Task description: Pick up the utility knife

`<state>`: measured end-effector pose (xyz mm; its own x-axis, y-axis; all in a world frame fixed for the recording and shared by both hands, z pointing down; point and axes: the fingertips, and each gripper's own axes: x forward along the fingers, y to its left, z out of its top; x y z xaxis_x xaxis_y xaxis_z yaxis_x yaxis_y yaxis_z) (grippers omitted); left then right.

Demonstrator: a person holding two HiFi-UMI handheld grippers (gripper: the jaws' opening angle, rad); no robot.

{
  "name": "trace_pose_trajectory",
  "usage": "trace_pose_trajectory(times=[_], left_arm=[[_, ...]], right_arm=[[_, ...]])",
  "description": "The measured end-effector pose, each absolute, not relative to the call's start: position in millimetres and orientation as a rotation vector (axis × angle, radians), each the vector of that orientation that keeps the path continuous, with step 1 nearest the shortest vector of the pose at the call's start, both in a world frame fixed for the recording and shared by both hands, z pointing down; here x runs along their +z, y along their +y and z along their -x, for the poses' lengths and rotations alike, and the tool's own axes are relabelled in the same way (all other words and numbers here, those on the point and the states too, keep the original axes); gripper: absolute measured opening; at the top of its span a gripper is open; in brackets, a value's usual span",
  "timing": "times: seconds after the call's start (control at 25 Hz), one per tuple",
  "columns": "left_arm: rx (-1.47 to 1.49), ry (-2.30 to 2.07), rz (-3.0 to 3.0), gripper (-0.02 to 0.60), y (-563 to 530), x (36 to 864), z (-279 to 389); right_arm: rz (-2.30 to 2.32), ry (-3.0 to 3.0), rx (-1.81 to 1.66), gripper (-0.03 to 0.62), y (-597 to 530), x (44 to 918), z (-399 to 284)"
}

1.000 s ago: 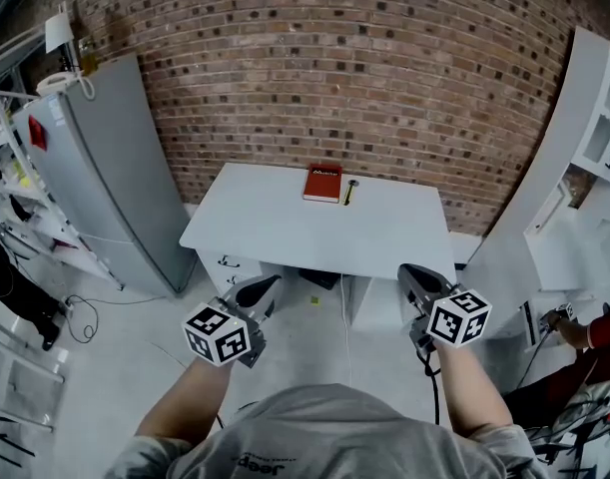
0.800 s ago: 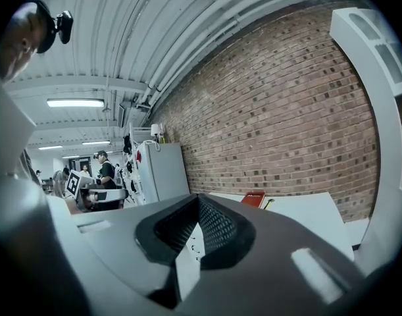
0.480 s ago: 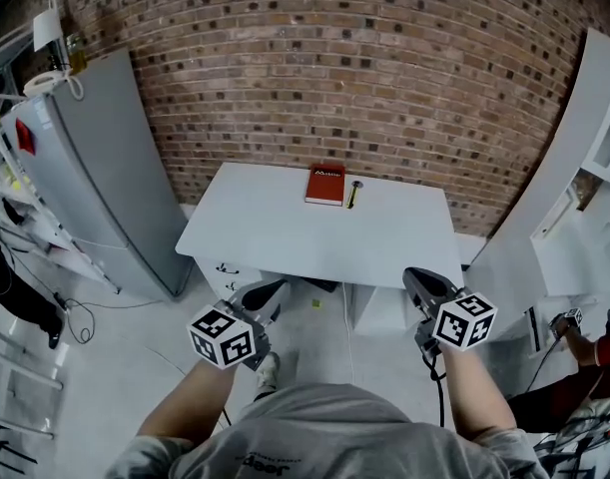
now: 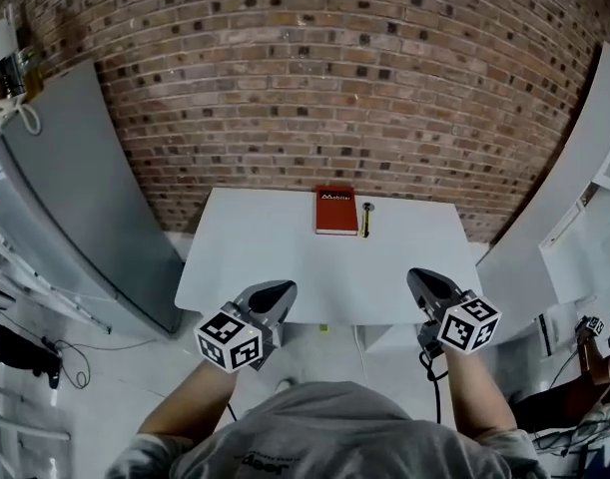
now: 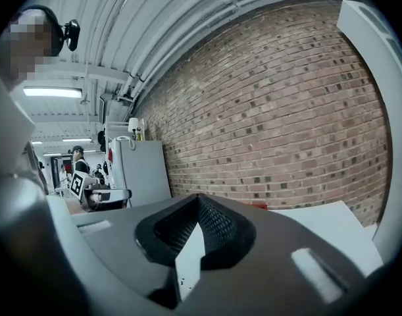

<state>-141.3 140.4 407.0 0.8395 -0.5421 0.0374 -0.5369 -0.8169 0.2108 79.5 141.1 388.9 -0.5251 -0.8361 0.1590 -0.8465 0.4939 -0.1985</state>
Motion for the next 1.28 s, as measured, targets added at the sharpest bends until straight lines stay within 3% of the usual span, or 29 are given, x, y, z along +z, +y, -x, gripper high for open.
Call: trace_pose_trajectory(times=[0.28, 0.6, 1.04, 1.28], left_arm=[[-0.039, -0.745, -2.822, 0.000, 33.1, 401.1, 188.5], [-0.055, -0.693, -2.794, 0.000, -40.4, 413.0, 199.1], [0.002, -0.786, -2.753, 0.000, -109.6, 432.8, 170.6], [0.008, -0.946, -2.713, 0.000, -154.7, 439.6, 123.1]], right_arm=[[-1.597, -2.621, 0.403, 0.009, 49.6, 385.2, -37.3], [-1.630, -2.552, 0.431, 0.009, -14.6, 393.4, -30.1], [-1.530, -2.652, 0.462, 0.009, -107.9, 403.0, -62.4], [-1.412, -2.722, 0.439, 0.009, -168.5, 409.7, -114.0]])
